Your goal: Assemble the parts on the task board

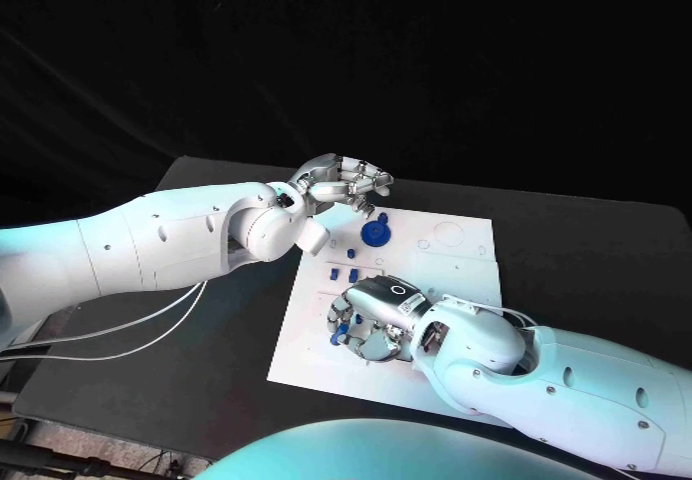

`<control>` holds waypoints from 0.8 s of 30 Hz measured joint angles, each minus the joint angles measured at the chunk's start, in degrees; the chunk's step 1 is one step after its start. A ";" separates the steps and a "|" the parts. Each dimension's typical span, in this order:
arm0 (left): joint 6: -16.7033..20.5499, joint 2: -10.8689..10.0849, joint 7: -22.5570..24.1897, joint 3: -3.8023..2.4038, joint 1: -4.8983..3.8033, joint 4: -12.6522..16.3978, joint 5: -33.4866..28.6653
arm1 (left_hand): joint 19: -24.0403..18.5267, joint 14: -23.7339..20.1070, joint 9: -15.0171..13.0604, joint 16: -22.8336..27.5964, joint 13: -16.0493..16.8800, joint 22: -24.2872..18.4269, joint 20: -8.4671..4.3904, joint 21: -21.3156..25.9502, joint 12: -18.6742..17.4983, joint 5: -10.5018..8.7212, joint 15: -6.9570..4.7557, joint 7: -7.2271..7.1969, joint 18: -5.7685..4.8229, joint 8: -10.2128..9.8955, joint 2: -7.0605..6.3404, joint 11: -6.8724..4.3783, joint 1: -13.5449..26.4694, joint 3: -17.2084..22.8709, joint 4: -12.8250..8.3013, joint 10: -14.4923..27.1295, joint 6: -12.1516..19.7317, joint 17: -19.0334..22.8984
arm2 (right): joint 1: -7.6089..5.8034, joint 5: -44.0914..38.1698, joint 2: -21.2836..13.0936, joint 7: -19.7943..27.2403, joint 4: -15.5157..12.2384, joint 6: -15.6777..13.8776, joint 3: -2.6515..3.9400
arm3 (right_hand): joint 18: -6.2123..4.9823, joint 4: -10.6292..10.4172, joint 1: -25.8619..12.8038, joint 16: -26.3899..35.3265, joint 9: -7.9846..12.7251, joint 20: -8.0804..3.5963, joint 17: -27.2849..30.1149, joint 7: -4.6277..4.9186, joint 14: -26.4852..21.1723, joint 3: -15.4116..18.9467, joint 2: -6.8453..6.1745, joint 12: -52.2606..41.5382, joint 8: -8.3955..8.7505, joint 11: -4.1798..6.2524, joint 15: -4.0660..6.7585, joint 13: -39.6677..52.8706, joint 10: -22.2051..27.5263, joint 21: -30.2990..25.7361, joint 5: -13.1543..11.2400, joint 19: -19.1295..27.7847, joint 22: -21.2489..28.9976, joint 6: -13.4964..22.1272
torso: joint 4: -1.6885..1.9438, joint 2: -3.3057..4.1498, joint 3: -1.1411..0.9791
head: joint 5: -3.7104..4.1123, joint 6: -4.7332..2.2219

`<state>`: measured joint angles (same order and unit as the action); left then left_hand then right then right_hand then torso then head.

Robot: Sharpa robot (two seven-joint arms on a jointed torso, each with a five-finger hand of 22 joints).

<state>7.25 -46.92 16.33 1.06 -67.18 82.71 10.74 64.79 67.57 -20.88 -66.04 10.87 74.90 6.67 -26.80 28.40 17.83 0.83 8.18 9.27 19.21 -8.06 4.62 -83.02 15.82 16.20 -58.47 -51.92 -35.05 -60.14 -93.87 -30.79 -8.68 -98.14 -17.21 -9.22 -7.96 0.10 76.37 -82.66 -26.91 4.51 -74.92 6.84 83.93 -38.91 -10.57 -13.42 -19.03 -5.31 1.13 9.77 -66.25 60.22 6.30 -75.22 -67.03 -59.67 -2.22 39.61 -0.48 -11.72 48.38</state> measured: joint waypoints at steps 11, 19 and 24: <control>-0.06 -0.14 -0.04 0.00 0.00 0.07 0.01 | 0.00 0.00 0.00 0.00 0.00 0.00 0.00 0.00 0.00 0.00 0.00 0.00 0.00 0.00 -0.03 0.00 0.03 0.00 0.00 0.00 0.00 -0.01 | 0.20 -3.47 0.18 -1.90 -0.15 0.27 -0.13 | 0.00 0.24 -0.02 0.00 -0.14 0.00 0.00 0.00 0.00 -0.23 -0.02 0.27 0.09 0.00 0.00 0.44 0.00 0.00 0.48 0.00 -0.08 0.01 | -0.01 0.00 -0.02 | -0.08 0.08; -0.08 -0.21 -0.07 0.00 0.00 0.09 0.03 | 0.00 0.00 0.01 0.00 0.00 0.00 0.00 0.00 0.00 0.00 0.00 0.00 0.01 0.00 -0.03 0.00 0.03 0.00 0.00 0.00 0.00 -0.01 | 0.36 -5.29 -0.01 -2.82 -0.71 0.20 -0.17 | 0.00 0.38 -0.03 0.00 -0.30 0.00 0.01 0.02 0.00 -0.37 -0.03 0.17 0.10 0.00 0.00 0.49 0.00 0.00 0.81 0.00 -0.07 0.04 | 0.01 0.00 -0.02 | -0.08 0.10; -0.08 -0.23 -0.10 0.00 0.00 0.09 0.04 | 0.00 0.00 -0.09 0.00 0.05 0.00 0.00 0.00 0.00 0.00 0.00 0.00 0.00 0.00 0.20 0.00 0.26 0.16 0.16 0.00 0.00 0.07 | 0.37 -5.67 0.18 -2.91 -0.71 0.26 -0.17 | 0.00 0.56 -0.59 0.00 -0.47 0.24 0.01 0.34 0.00 -0.24 -0.58 0.16 0.17 -0.01 0.00 0.87 0.00 -0.24 0.87 0.24 0.10 0.96 | -0.01 0.00 -0.02 | -0.12 0.19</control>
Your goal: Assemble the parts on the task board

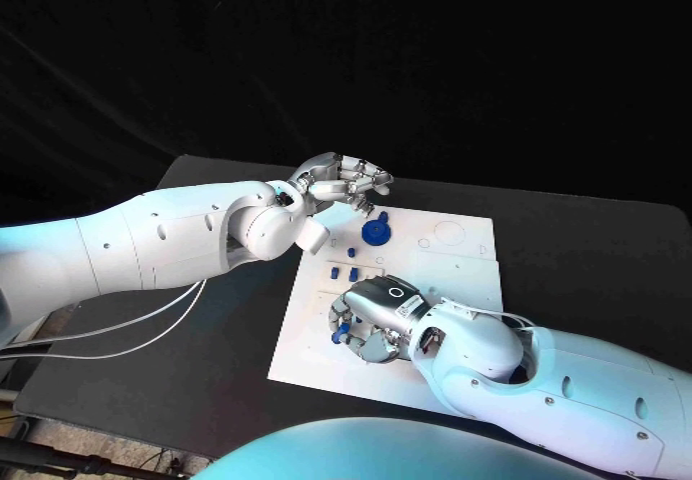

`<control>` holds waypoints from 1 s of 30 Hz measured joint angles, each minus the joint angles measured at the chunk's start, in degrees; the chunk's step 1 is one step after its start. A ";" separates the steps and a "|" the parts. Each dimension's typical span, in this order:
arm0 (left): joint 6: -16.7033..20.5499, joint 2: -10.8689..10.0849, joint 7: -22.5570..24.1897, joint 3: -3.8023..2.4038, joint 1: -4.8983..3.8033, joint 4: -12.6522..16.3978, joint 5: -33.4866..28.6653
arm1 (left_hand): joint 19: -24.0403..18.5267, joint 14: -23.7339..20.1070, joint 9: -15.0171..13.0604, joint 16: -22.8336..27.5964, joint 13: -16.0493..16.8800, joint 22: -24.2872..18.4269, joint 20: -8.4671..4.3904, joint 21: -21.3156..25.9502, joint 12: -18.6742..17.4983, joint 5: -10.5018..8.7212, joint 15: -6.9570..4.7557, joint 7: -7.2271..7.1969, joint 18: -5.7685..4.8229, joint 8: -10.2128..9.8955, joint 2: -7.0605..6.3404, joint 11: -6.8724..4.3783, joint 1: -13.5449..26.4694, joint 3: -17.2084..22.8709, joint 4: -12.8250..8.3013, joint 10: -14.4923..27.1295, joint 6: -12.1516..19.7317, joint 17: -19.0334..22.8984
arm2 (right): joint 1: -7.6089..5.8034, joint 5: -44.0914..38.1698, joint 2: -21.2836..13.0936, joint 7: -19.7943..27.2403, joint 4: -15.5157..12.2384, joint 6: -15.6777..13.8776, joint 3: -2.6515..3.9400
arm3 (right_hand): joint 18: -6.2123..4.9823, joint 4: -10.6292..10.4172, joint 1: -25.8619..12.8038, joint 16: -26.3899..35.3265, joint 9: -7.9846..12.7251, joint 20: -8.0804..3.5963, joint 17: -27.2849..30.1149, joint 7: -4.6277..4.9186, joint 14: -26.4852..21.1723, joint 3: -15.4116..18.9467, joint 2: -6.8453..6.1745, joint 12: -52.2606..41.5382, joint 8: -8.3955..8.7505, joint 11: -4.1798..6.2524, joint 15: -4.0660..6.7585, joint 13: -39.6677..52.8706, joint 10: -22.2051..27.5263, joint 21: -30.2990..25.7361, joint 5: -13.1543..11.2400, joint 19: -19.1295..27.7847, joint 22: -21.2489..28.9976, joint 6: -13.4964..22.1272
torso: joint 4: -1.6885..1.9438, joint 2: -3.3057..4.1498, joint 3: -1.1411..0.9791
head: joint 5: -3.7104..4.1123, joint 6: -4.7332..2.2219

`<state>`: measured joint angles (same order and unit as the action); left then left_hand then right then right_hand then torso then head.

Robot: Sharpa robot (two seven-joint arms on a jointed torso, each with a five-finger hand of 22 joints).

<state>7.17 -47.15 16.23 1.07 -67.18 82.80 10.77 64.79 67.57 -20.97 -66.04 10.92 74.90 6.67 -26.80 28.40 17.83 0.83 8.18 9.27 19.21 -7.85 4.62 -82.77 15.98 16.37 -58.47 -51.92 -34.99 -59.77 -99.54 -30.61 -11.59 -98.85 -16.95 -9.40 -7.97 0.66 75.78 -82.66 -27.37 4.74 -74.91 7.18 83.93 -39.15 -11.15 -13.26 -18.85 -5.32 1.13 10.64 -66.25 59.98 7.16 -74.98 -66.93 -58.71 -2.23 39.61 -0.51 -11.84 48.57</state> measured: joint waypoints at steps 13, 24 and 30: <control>-0.02 0.04 -0.05 0.00 0.00 -0.02 0.01 | 0.00 0.00 0.01 0.00 0.00 0.00 0.00 0.00 0.00 0.00 0.00 0.00 0.00 0.00 0.00 0.00 0.00 0.00 0.00 0.00 0.00 0.00 | -0.03 0.33 0.90 0.51 0.77 1.66 -0.08 | 0.00 -1.06 -5.47 0.34 1.91 1.74 1.44 1.90 0.21 2.05 -3.43 2.92 4.91 -0.02 -1.45 0.12 2.96 -4.18 0.09 2.02 2.24 6.66 | -0.02 -0.03 0.04 | 0.08 0.08; -0.05 -0.05 -0.11 0.00 0.00 -0.02 0.02 | 0.00 0.00 0.01 0.00 -0.01 0.00 0.00 0.00 0.00 0.00 0.00 0.00 0.00 0.00 0.00 0.00 0.00 0.00 0.00 0.00 0.00 -0.01 | -0.02 0.54 0.08 0.65 0.06 1.15 -0.17 | 0.00 -0.92 -5.51 0.76 2.38 2.24 2.17 2.02 -0.01 3.12 -3.47 3.79 5.25 -0.63 -2.07 -0.38 5.57 -5.59 -0.09 2.67 3.11 7.14 | -0.02 -0.01 0.00 | 0.19 -0.01; -0.06 -0.22 -0.19 0.02 0.00 0.03 0.03 | 0.00 0.00 -0.07 0.00 -0.01 0.00 0.00 0.00 0.00 0.00 0.00 0.02 0.00 0.23 0.00 0.00 0.00 0.00 0.00 0.00 0.02 0.00 | -0.74 0.82 -3.68 0.70 -3.22 -1.10 -0.14 | 0.00 -0.79 -5.51 1.10 2.69 2.53 2.58 2.30 0.20 4.10 -3.47 3.79 5.57 -0.92 -2.27 -0.55 6.91 -6.23 0.62 2.97 3.42 7.42 | 0.01 -0.02 -0.02 | 0.47 -0.25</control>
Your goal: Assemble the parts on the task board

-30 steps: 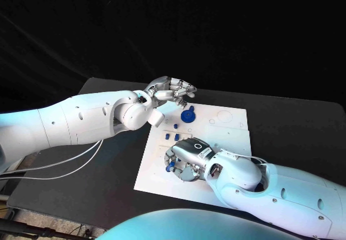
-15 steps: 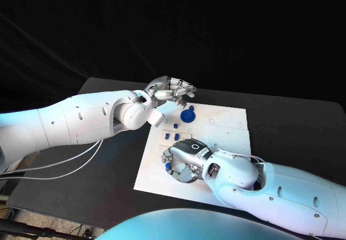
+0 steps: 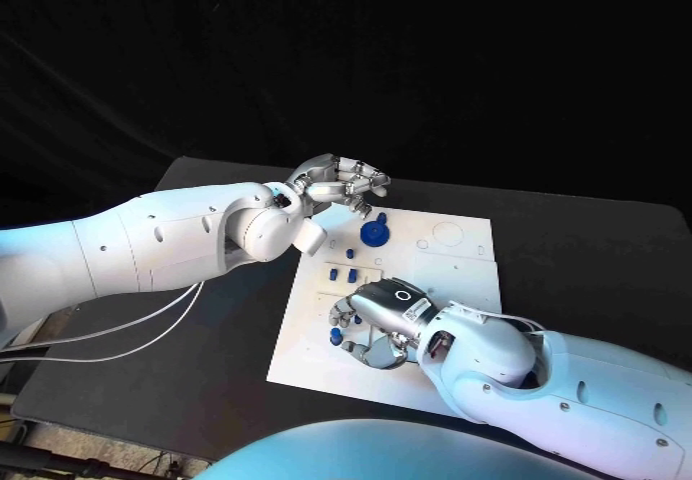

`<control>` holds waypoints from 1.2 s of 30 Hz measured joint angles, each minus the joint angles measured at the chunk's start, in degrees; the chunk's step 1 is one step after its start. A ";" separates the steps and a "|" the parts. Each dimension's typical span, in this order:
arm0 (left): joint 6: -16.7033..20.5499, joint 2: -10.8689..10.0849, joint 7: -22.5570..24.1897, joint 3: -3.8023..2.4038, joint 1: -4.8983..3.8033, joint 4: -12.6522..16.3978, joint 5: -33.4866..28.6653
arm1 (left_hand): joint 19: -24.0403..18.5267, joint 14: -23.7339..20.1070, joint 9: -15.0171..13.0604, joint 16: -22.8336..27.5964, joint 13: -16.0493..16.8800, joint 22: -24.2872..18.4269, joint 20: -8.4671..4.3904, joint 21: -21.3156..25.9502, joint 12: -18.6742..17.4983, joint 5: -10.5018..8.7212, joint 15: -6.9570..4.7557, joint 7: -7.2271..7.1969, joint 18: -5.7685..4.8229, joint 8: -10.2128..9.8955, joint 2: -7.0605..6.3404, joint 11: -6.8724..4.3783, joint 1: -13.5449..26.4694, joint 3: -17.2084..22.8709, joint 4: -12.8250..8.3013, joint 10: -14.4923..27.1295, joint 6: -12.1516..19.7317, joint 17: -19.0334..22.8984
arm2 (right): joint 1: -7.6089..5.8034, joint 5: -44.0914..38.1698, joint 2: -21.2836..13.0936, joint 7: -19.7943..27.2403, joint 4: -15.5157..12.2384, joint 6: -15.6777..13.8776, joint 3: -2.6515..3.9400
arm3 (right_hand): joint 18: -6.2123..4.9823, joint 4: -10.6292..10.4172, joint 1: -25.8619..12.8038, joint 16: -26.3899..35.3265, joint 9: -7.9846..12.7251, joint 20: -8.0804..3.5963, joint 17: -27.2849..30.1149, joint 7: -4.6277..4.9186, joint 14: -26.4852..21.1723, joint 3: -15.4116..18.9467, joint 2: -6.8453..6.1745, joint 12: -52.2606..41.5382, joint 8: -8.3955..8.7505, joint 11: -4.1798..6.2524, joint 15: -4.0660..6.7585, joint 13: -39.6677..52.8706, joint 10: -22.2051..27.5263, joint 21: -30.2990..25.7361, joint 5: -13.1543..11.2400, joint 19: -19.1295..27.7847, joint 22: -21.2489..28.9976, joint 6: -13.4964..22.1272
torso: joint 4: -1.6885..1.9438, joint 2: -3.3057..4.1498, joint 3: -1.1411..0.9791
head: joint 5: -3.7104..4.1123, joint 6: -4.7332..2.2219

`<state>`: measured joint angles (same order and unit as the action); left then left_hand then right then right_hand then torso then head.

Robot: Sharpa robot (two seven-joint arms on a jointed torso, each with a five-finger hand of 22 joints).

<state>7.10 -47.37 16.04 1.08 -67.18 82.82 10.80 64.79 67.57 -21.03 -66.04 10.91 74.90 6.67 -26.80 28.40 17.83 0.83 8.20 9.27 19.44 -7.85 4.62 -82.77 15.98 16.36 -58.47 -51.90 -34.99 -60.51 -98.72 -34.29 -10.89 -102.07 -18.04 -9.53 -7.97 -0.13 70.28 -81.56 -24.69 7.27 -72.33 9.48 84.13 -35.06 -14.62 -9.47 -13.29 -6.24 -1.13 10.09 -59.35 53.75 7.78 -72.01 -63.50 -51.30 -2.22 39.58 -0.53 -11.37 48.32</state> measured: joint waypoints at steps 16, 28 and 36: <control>-0.01 -1.17 -0.05 0.78 0.02 0.20 0.02 | 0.00 0.00 0.01 0.00 -0.01 0.00 0.00 0.00 0.00 0.00 0.00 0.18 0.00 -0.01 0.00 0.00 0.00 0.00 0.00 0.00 0.18 0.09 | -7.84 22.34 -20.11 1.98 -5.87 -5.86 1.02 | 0.01 -2.50 -1.08 -0.17 -0.59 -2.20 -0.62 -2.04 -0.18 3.26 -0.17 -9.55 -1.43 3.44 2.32 4.84 -12.77 3.03 1.12 -2.21 -2.71 -3.51 | -0.29 -0.49 0.11 | 4.63 -2.00; 0.00 -1.60 0.00 1.05 0.01 0.50 0.02 | 0.00 0.00 -0.06 0.00 -0.01 0.00 0.00 0.00 0.00 0.00 0.00 0.18 0.00 -0.01 0.00 0.00 0.00 0.00 0.00 0.00 0.18 0.09 | -6.24 30.64 -32.15 -3.06 -9.51 -3.34 -0.39 | 0.98 -12.57 -1.68 -6.66 -9.71 -4.28 -2.63 -4.08 -0.10 16.71 -0.46 -58.64 -4.01 5.53 3.62 55.37 -17.92 9.52 3.75 -6.61 -8.81 -3.27 | -0.58 -0.91 0.18 | 9.61 -2.46; 0.00 -1.91 0.03 1.12 0.02 0.55 0.02 | 0.00 0.00 -0.06 0.00 -0.01 0.00 0.00 0.00 0.00 0.00 0.00 0.18 0.00 -0.01 0.00 0.00 0.00 0.00 0.00 0.00 0.18 0.08 | -2.92 27.58 -33.16 -8.11 -11.59 -3.23 -0.81 | 1.80 -16.57 -0.50 -7.35 -10.90 -4.22 -2.63 -4.59 -0.09 25.56 0.98 -65.68 -3.77 5.81 4.03 63.33 -20.88 10.63 4.42 -7.54 -10.17 -4.11 | -0.80 -1.08 0.21 | 10.61 -1.73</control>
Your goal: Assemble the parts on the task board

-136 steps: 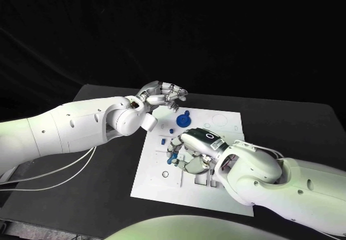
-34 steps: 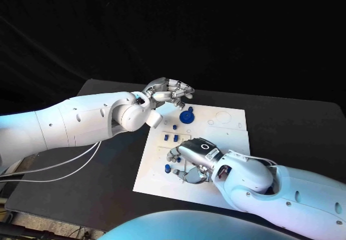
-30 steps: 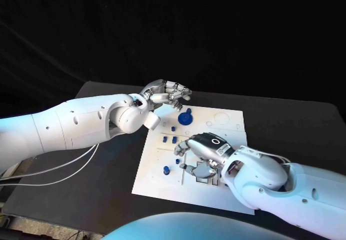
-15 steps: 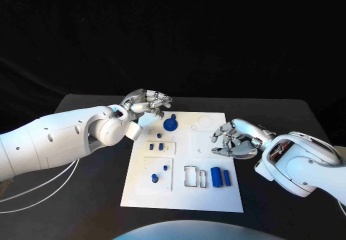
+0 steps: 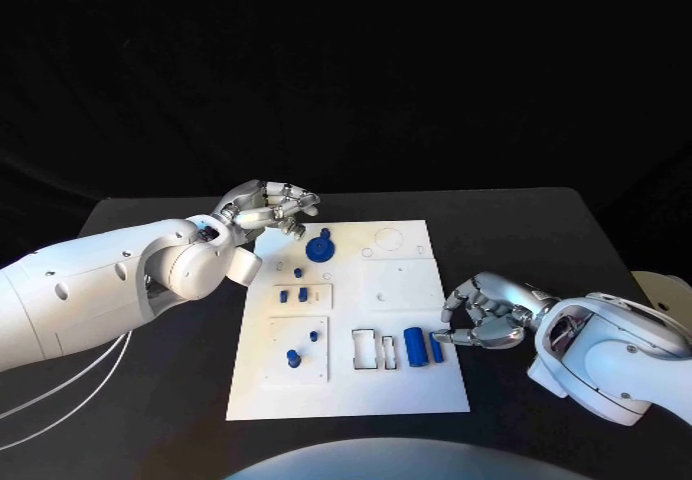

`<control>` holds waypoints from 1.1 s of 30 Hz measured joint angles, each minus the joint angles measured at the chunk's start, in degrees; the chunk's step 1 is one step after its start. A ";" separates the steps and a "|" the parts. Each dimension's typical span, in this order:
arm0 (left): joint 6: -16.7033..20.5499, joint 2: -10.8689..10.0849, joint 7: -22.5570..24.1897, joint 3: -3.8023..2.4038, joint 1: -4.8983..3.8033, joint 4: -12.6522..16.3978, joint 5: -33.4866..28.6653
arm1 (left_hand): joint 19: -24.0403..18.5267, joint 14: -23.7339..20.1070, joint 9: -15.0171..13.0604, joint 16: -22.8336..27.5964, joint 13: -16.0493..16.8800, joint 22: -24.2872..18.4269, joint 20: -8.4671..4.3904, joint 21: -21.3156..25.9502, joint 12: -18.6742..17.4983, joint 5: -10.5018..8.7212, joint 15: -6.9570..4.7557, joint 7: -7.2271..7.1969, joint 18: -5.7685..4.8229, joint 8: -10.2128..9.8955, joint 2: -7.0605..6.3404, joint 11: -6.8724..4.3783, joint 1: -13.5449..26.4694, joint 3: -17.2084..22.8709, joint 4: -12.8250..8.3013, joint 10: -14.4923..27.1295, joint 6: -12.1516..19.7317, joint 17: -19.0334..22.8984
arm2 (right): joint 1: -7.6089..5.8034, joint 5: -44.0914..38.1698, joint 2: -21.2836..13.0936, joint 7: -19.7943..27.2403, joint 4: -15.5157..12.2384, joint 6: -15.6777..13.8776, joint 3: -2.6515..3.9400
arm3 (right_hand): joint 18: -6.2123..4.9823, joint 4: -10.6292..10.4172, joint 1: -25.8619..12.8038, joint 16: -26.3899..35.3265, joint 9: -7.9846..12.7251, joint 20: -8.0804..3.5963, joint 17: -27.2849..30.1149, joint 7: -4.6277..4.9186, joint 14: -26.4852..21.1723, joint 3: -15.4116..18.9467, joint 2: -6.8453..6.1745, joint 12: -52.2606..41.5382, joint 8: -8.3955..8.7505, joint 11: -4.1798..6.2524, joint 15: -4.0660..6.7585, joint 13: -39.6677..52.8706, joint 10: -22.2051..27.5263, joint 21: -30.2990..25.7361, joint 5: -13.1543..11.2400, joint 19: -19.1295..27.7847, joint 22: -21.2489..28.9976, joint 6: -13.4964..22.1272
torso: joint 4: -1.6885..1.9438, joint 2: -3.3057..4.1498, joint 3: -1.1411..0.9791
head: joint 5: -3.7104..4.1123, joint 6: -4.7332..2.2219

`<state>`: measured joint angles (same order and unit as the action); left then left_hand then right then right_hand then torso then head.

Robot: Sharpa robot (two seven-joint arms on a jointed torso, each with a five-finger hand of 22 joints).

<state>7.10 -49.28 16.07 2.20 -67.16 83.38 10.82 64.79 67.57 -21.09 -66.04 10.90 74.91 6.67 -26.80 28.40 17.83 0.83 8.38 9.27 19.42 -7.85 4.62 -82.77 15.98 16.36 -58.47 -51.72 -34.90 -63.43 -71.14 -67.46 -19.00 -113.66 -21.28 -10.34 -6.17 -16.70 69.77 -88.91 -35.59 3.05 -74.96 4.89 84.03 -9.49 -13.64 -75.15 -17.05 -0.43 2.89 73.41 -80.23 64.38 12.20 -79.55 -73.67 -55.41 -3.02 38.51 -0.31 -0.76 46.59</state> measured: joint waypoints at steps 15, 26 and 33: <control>-0.01 -0.24 0.02 0.05 0.01 0.11 -0.01 | 0.00 0.00 0.01 0.00 0.00 0.00 0.00 0.00 0.00 0.00 0.00 0.00 0.00 0.00 0.00 0.00 0.00 0.00 0.00 0.00 0.00 -0.01 | 2.91 -4.69 3.49 -4.51 0.09 -1.11 -0.12 | 0.00 -0.07 0.28 -0.43 -0.31 -0.18 0.01 -0.13 0.00 2.92 1.36 -2.35 0.22 0.01 0.00 1.55 -1.37 0.34 0.57 -0.18 -0.55 -0.22 | 0.02 -0.03 0.12 | 0.15 1.00; -0.04 -0.36 0.03 0.06 0.01 0.19 -0.01 | 0.00 0.00 -0.09 0.00 0.00 0.00 0.00 0.00 0.00 0.00 0.00 -0.21 0.00 0.00 0.00 0.00 0.00 0.00 0.00 0.00 0.21 -0.17 | 3.95 -6.20 6.69 -5.54 1.35 -1.45 -0.12 | 0.00 0.02 0.21 -0.42 -0.46 -0.18 0.02 -0.12 0.00 3.48 1.89 -3.12 0.22 0.03 -0.01 1.54 -1.77 0.32 0.90 -0.18 -0.52 -0.62 | -0.03 -0.01 0.04 | -0.21 1.14; -0.13 -0.36 0.01 0.06 0.01 0.21 -0.01 | 0.00 0.00 -0.08 0.00 0.00 0.00 0.00 0.00 0.00 0.00 0.00 -0.21 0.00 -0.01 0.00 0.00 0.00 0.00 0.00 0.00 0.21 -0.17 | 4.02 -7.07 7.88 -5.96 2.10 -1.52 -0.11 | 0.00 -0.14 -0.03 -0.42 -0.61 -0.18 0.02 -0.12 0.00 3.97 2.13 -3.35 0.22 0.03 -0.01 1.53 -1.76 0.32 0.89 -0.17 -0.52 -0.62 | -0.02 0.02 0.05 | -0.32 1.23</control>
<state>6.98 -49.64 16.08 2.26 -67.15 83.59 10.81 64.79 67.57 -21.18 -66.04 10.90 74.90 6.67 -26.80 28.40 17.83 0.83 8.17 9.27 19.42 -7.86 4.62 -82.77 15.98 16.36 -58.47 -51.50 -35.08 -59.41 -78.21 -59.58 -24.96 -111.56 -22.80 -10.45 -6.17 -16.84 69.74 -89.33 -36.19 2.87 -74.94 4.77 84.03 -5.53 -11.51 -78.50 -16.84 -0.40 2.88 74.95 -81.99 64.69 13.09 -79.73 -74.19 -56.03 -3.04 38.52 -0.26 -1.08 47.82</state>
